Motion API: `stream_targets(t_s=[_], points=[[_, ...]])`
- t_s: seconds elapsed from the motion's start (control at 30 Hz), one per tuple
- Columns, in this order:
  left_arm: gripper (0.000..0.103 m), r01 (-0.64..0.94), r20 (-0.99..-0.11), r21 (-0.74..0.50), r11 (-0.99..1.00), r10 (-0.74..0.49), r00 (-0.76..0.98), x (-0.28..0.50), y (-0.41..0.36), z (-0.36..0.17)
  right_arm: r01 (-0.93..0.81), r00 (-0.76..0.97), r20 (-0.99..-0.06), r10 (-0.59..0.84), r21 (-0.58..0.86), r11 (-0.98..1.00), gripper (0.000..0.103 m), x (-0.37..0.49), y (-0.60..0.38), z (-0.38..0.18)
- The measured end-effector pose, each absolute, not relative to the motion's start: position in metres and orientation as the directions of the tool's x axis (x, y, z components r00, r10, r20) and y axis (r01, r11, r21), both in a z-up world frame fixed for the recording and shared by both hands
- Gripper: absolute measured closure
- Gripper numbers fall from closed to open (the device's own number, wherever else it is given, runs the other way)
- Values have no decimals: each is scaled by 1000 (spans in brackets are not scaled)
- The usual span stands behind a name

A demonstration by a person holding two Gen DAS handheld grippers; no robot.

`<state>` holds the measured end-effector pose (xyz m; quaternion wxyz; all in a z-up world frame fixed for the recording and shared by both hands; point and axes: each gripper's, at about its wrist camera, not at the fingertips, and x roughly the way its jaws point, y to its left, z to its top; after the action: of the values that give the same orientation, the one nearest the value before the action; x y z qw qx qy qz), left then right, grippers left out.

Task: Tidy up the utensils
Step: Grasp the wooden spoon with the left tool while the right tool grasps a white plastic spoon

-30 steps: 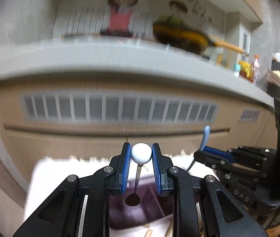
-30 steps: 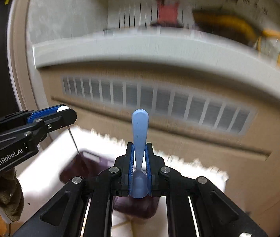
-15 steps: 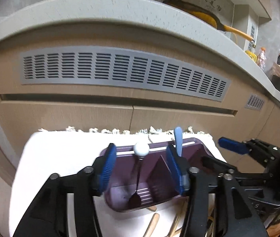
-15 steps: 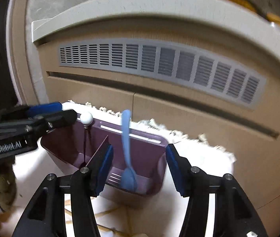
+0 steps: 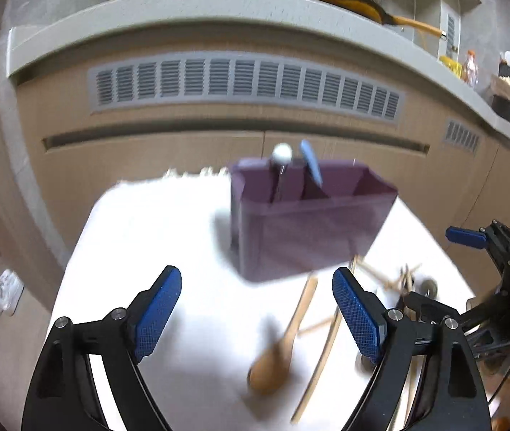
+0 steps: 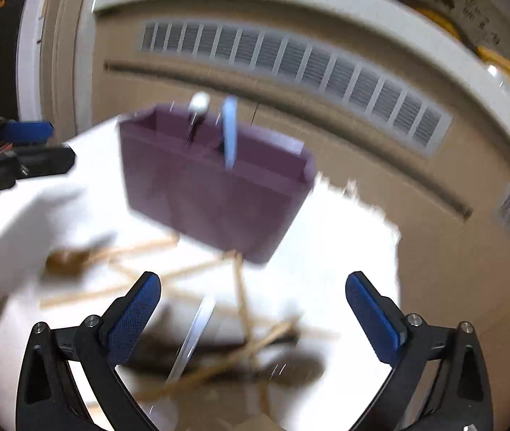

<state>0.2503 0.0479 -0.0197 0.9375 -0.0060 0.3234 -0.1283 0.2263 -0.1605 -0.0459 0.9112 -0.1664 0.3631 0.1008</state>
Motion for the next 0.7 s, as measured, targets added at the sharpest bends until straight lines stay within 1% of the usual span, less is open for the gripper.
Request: stream_targets(t_s=[0.07,0.1,0.13,0.17,0.23,0.27,0.33,0.37,0.47,0.6,0.67,0.7], points=[[16,227,-627,-96,969,-236,742,241,53,-29,-317,674,-733,93,-173,932,3,220,-164,-56],[16,222,-637,-93,971,-229,736,237,54,-34,-322,646,-754,120,-126,938,6,216,-167,-61],[16,216,-647,-89,972,-221,729,233,56,-40,-326,630,-764,136,-102,940,23,213,-168,-65],[16,212,-654,-87,973,-217,725,231,57,-43,-337,603,-782,159,-69,939,45,211,-169,-69],[16,206,-667,-91,974,-213,714,227,59,-51,-350,550,-814,186,-23,936,64,209,-168,-76],[16,205,-673,-98,974,-217,707,226,59,-54,-350,531,-824,199,0,937,65,210,-168,-79],[16,203,-678,-106,973,-220,701,226,60,-57,-338,535,-825,185,-8,941,68,213,-166,-80],[16,203,-678,-108,973,-221,701,226,61,-58,-331,536,-825,180,-9,943,71,216,-165,-80],[16,209,-679,-114,971,-230,697,226,61,-59,-310,525,-831,186,17,951,78,228,-163,-80],[16,224,-683,-111,968,-238,691,226,59,-61,-265,508,-848,152,14,964,82,246,-158,-87],[16,234,-685,-105,967,-241,687,226,56,-60,-257,486,-861,150,23,966,90,247,-156,-93],[16,244,-687,-101,964,-245,684,227,54,-61,-260,480,-864,153,27,965,92,246,-156,-94]])
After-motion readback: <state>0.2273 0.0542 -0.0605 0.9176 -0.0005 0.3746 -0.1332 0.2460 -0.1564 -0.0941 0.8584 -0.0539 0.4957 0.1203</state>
